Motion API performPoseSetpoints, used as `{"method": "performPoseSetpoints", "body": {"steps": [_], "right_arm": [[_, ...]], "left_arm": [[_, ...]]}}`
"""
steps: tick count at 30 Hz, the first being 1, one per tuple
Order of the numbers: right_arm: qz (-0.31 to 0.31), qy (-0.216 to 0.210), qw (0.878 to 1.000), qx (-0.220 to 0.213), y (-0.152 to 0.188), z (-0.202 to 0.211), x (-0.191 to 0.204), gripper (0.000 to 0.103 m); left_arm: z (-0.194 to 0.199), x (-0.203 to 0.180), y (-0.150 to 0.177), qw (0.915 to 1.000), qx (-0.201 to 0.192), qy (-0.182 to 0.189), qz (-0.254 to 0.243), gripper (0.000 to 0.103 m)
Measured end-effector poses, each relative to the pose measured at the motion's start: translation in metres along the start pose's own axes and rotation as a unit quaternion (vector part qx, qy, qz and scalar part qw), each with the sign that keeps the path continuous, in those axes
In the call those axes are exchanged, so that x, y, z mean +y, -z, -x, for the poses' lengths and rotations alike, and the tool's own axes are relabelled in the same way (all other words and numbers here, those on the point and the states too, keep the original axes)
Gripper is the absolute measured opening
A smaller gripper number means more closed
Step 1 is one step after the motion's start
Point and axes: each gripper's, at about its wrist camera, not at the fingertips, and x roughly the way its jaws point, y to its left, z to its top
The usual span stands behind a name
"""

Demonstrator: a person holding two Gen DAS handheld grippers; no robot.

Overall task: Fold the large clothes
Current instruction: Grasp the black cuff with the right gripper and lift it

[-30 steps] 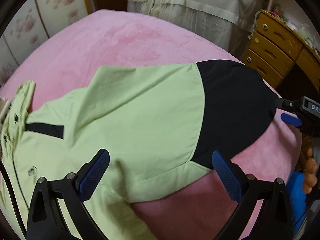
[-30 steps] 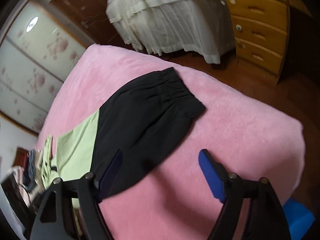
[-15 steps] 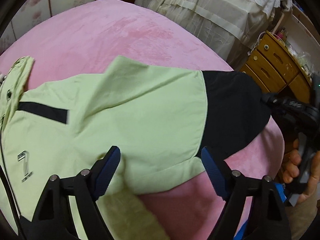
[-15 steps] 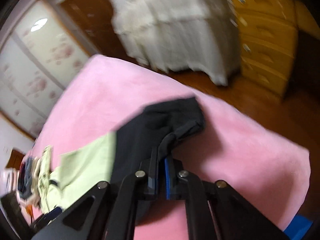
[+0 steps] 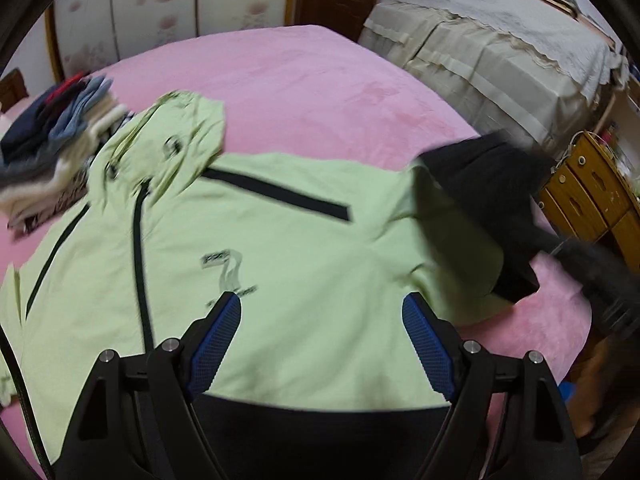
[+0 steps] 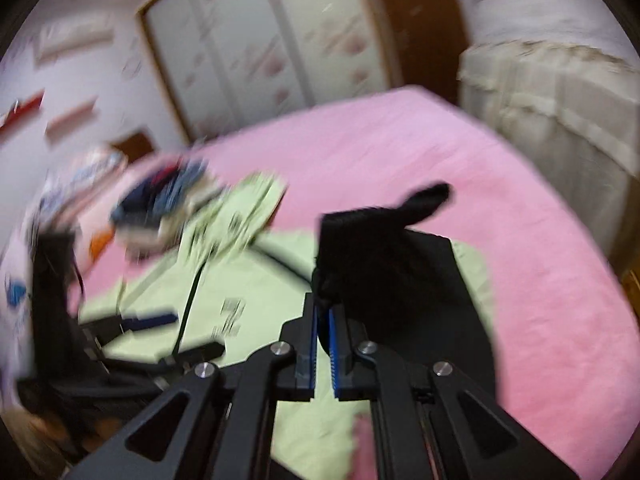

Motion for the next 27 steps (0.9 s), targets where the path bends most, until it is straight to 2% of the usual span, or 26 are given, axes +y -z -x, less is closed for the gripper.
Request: {"method": "performPoseSetpoints", "body": {"steps": [3, 5, 7, 14, 16, 17, 21, 24, 27], "right_arm": [[0.024, 0.007, 0.997, 0.072, 0.03, -0.044, 0.015, 0.02], [0.044, 0.026, 0.992, 0.113, 0.057, -0.065, 0.025, 0.021], [0.048, 0.031, 0.99, 0.133, 0.071, -0.068, 0.026, 0.021], [-0.007, 0.004, 0.993, 0.121, 0.097, -0.032, 0.01, 0.023], [-0.032, -0.002, 0.993, 0.112, 0.103, -0.022, 0.006, 0.023], [-0.04, -0.001, 0.993, 0.108, 0.104, -0.019, 0.003, 0.023], [-0.07, -0.004, 0.993, 0.095, 0.111, -0.006, -0.006, 0.025], [-0.091, -0.009, 0.991, 0.095, 0.114, -0.003, -0.015, 0.026], [-0.101, -0.009, 0.99, 0.098, 0.117, -0.003, -0.021, 0.026]], "left_arm": [[-0.011, 0.017, 0.015, 0.9997, 0.021, 0.005, 0.012, 0.082], [-0.024, 0.029, 0.023, 0.998, 0.045, 0.028, 0.033, 0.082], [-0.035, 0.035, 0.032, 0.996, 0.056, 0.052, 0.046, 0.082], [-0.066, 0.043, 0.04, 0.9808, 0.066, 0.153, 0.1, 0.081], [-0.076, 0.04, 0.039, 0.9734, 0.071, 0.184, 0.117, 0.077], [-0.082, 0.038, 0.038, 0.9698, 0.074, 0.197, 0.123, 0.071], [-0.102, 0.028, 0.038, 0.9564, 0.094, 0.233, 0.149, 0.055], [-0.12, 0.022, 0.037, 0.9455, 0.098, 0.255, 0.177, 0.055], [-0.133, 0.016, 0.032, 0.9413, 0.092, 0.26, 0.194, 0.055]]}}
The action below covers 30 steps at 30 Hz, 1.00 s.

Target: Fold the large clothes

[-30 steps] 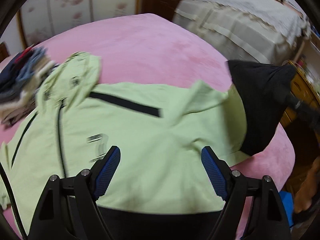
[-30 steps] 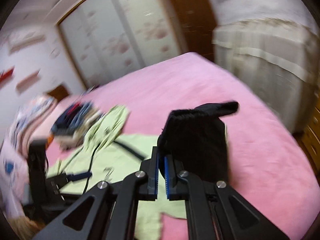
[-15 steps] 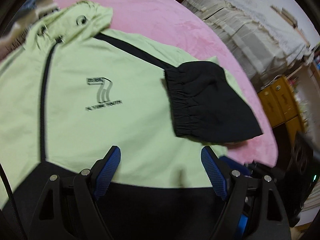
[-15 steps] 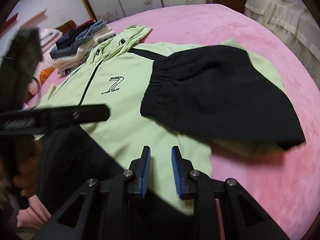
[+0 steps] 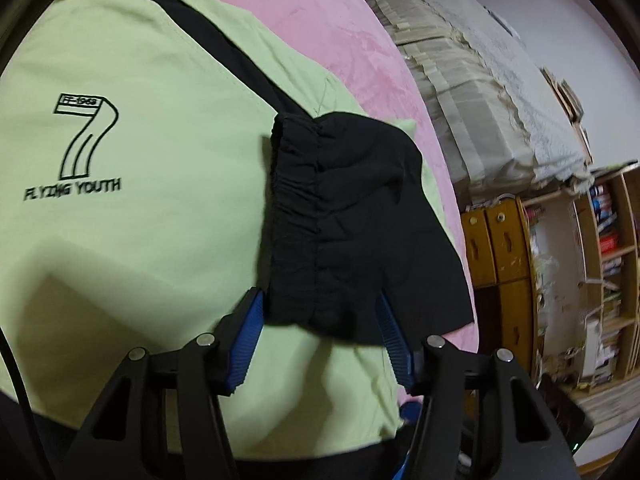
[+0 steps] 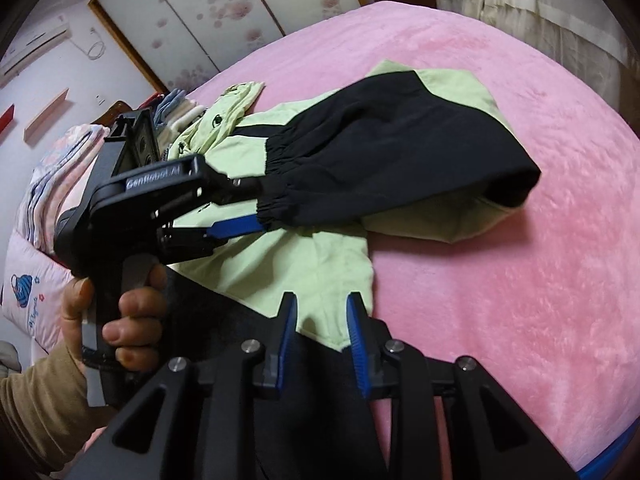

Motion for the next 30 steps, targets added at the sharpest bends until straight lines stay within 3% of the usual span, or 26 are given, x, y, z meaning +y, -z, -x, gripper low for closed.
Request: {"method": "performPoseSetpoints", "body": {"steps": [2, 3, 6, 10, 14, 22, 27, 30], "right_arm": [[-0.004, 0.0, 1.0, 0.001, 0.001, 0.001, -0.003, 0.026], [-0.006, 0.001, 1.0, 0.001, 0.0, 0.0, -0.003, 0.026], [-0.011, 0.01, 1.0, -0.003, 0.0, 0.002, -0.006, 0.026], [-0.022, 0.016, 1.0, -0.005, -0.001, 0.004, -0.009, 0.026], [-0.037, 0.011, 0.999, -0.005, 0.0, 0.005, -0.012, 0.026], [-0.02, 0.025, 0.999, -0.019, -0.001, 0.019, -0.006, 0.026], [-0.028, 0.026, 0.999, -0.017, -0.014, 0.014, -0.009, 0.026], [-0.026, 0.035, 0.999, -0.012, -0.023, 0.004, -0.008, 0.026]], "left_arm": [[-0.006, 0.0, -0.003, 0.9998, -0.007, 0.004, 0.016, 0.05], [-0.007, 0.0, -0.004, 0.9997, -0.008, 0.001, 0.022, 0.035], [-0.006, -0.012, -0.01, 0.9992, -0.002, -0.03, 0.026, 0.028], [0.006, -0.044, -0.018, 0.9959, 0.001, -0.083, -0.036, 0.027], [0.006, -0.077, -0.023, 0.9837, -0.013, -0.154, -0.091, 0.025], [0.04, -0.106, -0.023, 0.9746, -0.065, -0.163, -0.14, 0.021], [0.104, -0.129, -0.031, 0.9579, -0.13, -0.184, -0.177, 0.021], [0.149, -0.131, -0.036, 0.9421, -0.176, -0.21, -0.193, 0.021]]}}
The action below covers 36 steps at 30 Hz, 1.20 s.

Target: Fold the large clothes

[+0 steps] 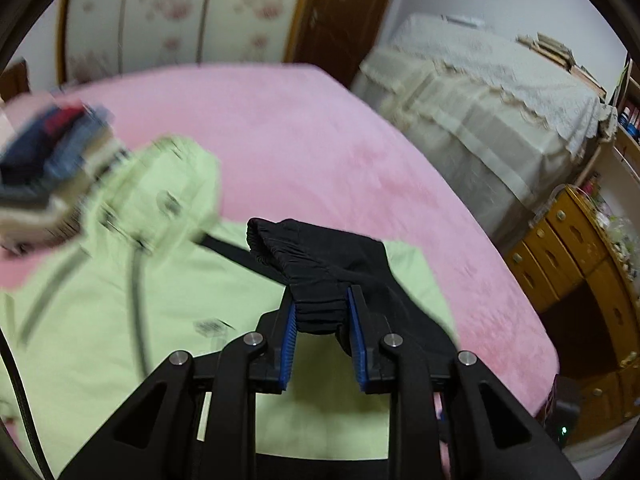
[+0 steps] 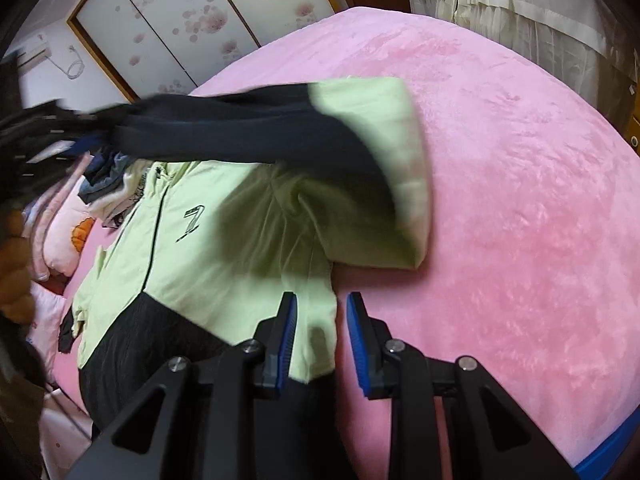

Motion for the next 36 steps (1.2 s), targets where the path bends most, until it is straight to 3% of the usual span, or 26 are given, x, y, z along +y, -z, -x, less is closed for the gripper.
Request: {"method": "performPoseSetpoints", "body": {"steps": [3, 5, 14, 19, 23, 25, 26, 32, 36], "right_arm": [[0.013, 0.006, 1.0, 0.003, -0.005, -0.007, 0.007, 0.026], [0.023, 0.008, 1.0, 0.008, -0.005, -0.011, 0.016, 0.026], [0.061, 0.016, 0.997, 0.033, 0.001, -0.022, 0.035, 0.026], [0.06, 0.018, 0.997, 0.04, 0.002, -0.022, 0.032, 0.026], [0.048, 0.023, 0.998, 0.032, -0.003, -0.019, 0.027, 0.028], [0.046, 0.034, 0.998, 0.028, -0.007, -0.02, 0.023, 0.045], [0.046, 0.04, 0.998, 0.025, -0.009, -0.022, 0.022, 0.047], [0.089, 0.078, 0.992, 0.034, -0.02, -0.056, 0.032, 0.047], [0.119, 0.091, 0.988, 0.038, -0.024, -0.073, 0.042, 0.044]], "left_arm": [[0.032, 0.034, -0.008, 0.9984, -0.035, -0.043, -0.014, 0.021], [0.037, 0.057, -0.006, 0.9974, -0.036, -0.061, -0.013, 0.021], [-0.001, 0.156, 0.067, 0.9889, 0.058, -0.134, 0.028, 0.022], [-0.029, 0.192, 0.102, 0.9836, 0.101, -0.131, 0.073, 0.022], [-0.023, 0.189, 0.108, 0.9846, 0.084, -0.135, 0.072, 0.022], [-0.019, 0.189, 0.104, 0.9848, 0.073, -0.139, 0.075, 0.022], [-0.019, 0.191, 0.102, 0.9851, 0.072, -0.135, 0.079, 0.022], [-0.02, 0.198, 0.104, 0.9846, 0.079, -0.126, 0.092, 0.022], [-0.013, 0.206, 0.102, 0.9818, 0.062, -0.137, 0.116, 0.022]]}}
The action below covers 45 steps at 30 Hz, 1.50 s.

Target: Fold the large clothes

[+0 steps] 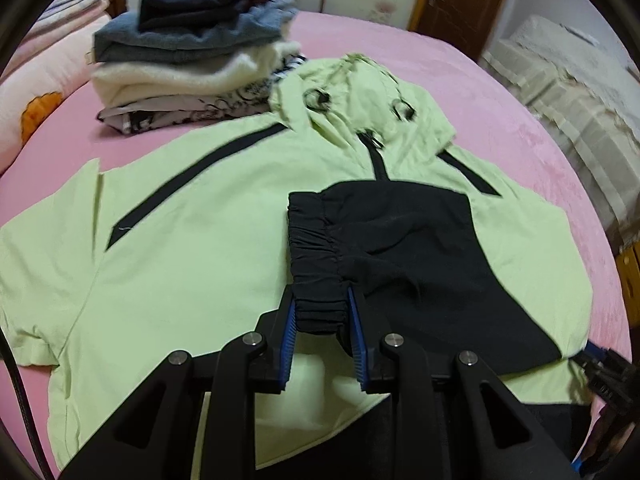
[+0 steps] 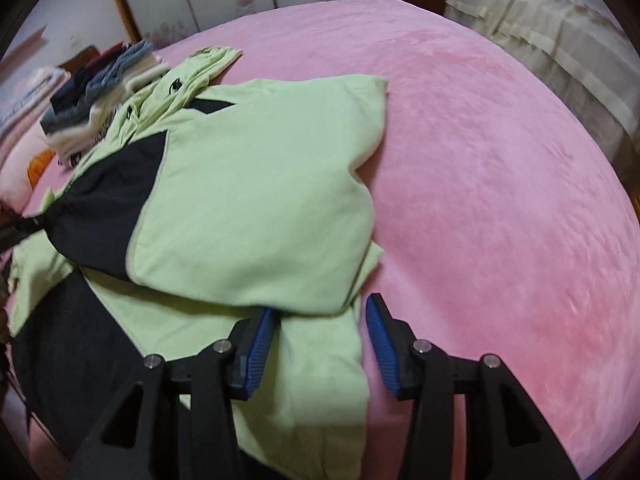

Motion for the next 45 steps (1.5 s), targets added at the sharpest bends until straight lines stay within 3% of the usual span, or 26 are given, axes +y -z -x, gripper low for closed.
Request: {"method": "performPoseSetpoints", "body": {"steps": [1, 3, 5, 8, 12, 17, 21, 23, 25, 27, 30, 35, 37, 41, 42, 44, 45], "right_arm": [[0.002, 0.004, 1.0, -0.005, -0.001, 0.001, 0.0, 0.029], [0.001, 0.004, 1.0, -0.017, -0.004, 0.006, -0.002, 0.016], [-0.013, 0.011, 1.0, -0.022, -0.003, 0.01, -0.008, 0.016], [-0.019, 0.013, 1.0, 0.009, 0.004, -0.003, -0.017, 0.016], [-0.01, 0.024, 1.0, 0.009, 0.007, -0.002, -0.014, 0.016], [-0.021, 0.002, 0.999, 0.028, 0.002, 0.011, -0.016, 0.017], [-0.021, -0.039, 0.999, 0.031, 0.001, 0.03, -0.021, 0.024], [-0.024, -0.077, 0.996, 0.022, -0.004, 0.044, -0.025, 0.032], [-0.029, -0.093, 0.995, 0.007, -0.013, 0.053, -0.025, 0.047], [-0.033, -0.091, 0.995, -0.009, -0.023, 0.057, -0.024, 0.054], [-0.036, -0.069, 0.997, -0.02, -0.05, 0.048, -0.024, 0.054], [-0.067, -0.075, 0.995, -0.021, -0.096, 0.014, -0.035, 0.054], [-0.077, -0.071, 0.994, -0.014, -0.113, -0.006, -0.04, 0.054], [-0.116, -0.071, 0.991, 0.018, -0.139, -0.055, -0.054, 0.054], [-0.122, -0.071, 0.99, 0.024, -0.141, -0.065, -0.055, 0.052], [-0.105, -0.064, 0.992, 0.028, -0.144, -0.076, -0.052, 0.013], [-0.088, -0.052, 0.994, 0.022, -0.146, -0.074, -0.048, 0.003]], "left_arm": [[0.003, 0.003, 0.0, 0.9999, -0.006, -0.005, 0.007, 0.022], [0.005, 0.008, 0.002, 0.9998, -0.01, -0.008, 0.015, 0.022], [0.0, 0.011, 0.009, 0.9998, 0.001, -0.008, 0.017, 0.022], [-0.021, 0.014, 0.027, 0.9987, 0.046, -0.019, 0.003, 0.023], [-0.021, 0.016, 0.035, 0.9988, 0.048, -0.012, -0.003, 0.025], [-0.009, 0.029, 0.028, 0.9972, 0.074, 0.007, -0.004, 0.038], [0.003, 0.048, 0.018, 0.9975, 0.067, 0.019, 0.012, 0.044], [0.001, 0.059, 0.008, 0.9965, 0.067, 0.036, 0.035, 0.048], [-0.007, 0.066, -0.004, 0.9948, 0.067, 0.056, 0.053, 0.048], [-0.018, 0.067, -0.014, 0.9931, 0.069, 0.071, 0.063, 0.048], [-0.043, 0.061, -0.03, 0.9911, 0.079, 0.087, 0.063, 0.048], [-0.073, 0.038, -0.05, 0.9919, 0.09, 0.09, 0.012, 0.047], [-0.075, 0.03, -0.053, 0.9936, 0.081, 0.078, -0.004, 0.031], [-0.068, 0.016, -0.059, 0.9971, 0.05, 0.047, -0.033, 0.023], [-0.063, 0.013, -0.061, 0.9978, 0.038, 0.035, -0.04, 0.023], [-0.054, 0.009, -0.067, 0.9988, 0.014, 0.021, -0.043, 0.022], [-0.052, 0.01, -0.069, 0.999, 0.008, 0.019, -0.041, 0.022]]}}
